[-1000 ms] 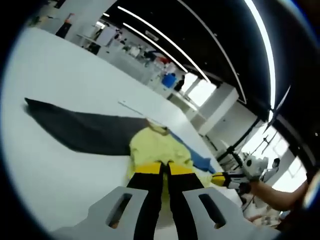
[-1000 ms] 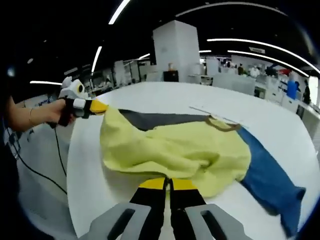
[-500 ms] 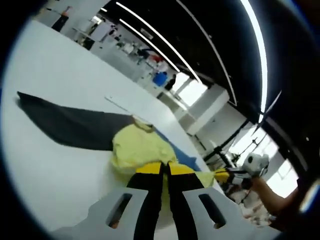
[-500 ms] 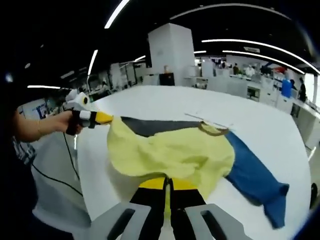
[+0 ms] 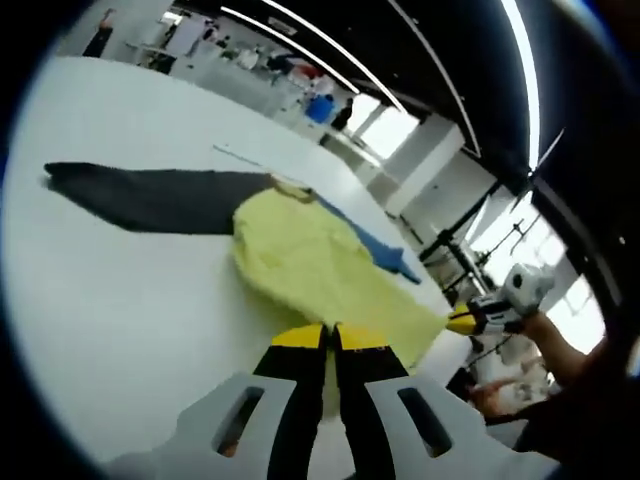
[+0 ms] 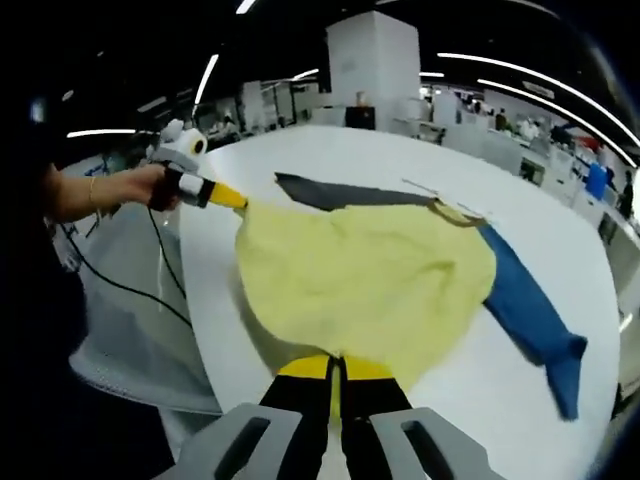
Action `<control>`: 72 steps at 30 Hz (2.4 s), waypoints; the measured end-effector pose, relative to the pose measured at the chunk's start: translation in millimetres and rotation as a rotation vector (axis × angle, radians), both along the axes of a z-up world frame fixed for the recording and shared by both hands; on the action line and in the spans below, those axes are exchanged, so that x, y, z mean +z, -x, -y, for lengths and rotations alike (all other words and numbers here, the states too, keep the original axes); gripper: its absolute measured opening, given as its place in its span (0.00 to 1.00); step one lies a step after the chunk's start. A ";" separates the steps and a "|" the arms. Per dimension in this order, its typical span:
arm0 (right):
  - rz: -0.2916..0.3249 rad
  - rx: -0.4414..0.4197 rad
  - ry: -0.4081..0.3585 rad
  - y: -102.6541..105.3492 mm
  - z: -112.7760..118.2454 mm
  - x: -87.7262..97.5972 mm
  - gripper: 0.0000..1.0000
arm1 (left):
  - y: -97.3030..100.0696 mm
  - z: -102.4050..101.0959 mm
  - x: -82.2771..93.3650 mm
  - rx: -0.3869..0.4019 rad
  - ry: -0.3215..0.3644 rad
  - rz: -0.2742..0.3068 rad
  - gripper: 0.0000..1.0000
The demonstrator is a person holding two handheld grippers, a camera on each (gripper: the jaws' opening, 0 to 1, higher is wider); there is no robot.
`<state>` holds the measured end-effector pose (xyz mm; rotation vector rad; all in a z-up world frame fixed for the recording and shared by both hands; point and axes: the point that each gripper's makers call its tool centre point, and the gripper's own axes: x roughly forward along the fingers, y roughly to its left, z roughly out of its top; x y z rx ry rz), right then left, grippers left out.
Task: Fold the garment on the visible template until the final outline fits inside the template.
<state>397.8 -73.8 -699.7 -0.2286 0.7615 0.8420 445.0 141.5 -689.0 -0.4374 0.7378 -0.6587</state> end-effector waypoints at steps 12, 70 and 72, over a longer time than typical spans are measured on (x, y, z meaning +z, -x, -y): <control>-0.107 -0.073 -0.027 24.5 -6.3 -44.1 0.00 | 16.2 -12.9 -31.6 0.019 -0.055 -0.075 0.00; -0.251 -0.639 0.153 25.5 68.2 -72.1 0.00 | 25.1 -29.4 -48.2 0.036 -0.115 -0.118 0.01; -0.239 -0.642 0.165 25.8 75.0 -68.6 0.00 | 25.3 -30.9 -48.1 0.041 -0.112 -0.125 0.00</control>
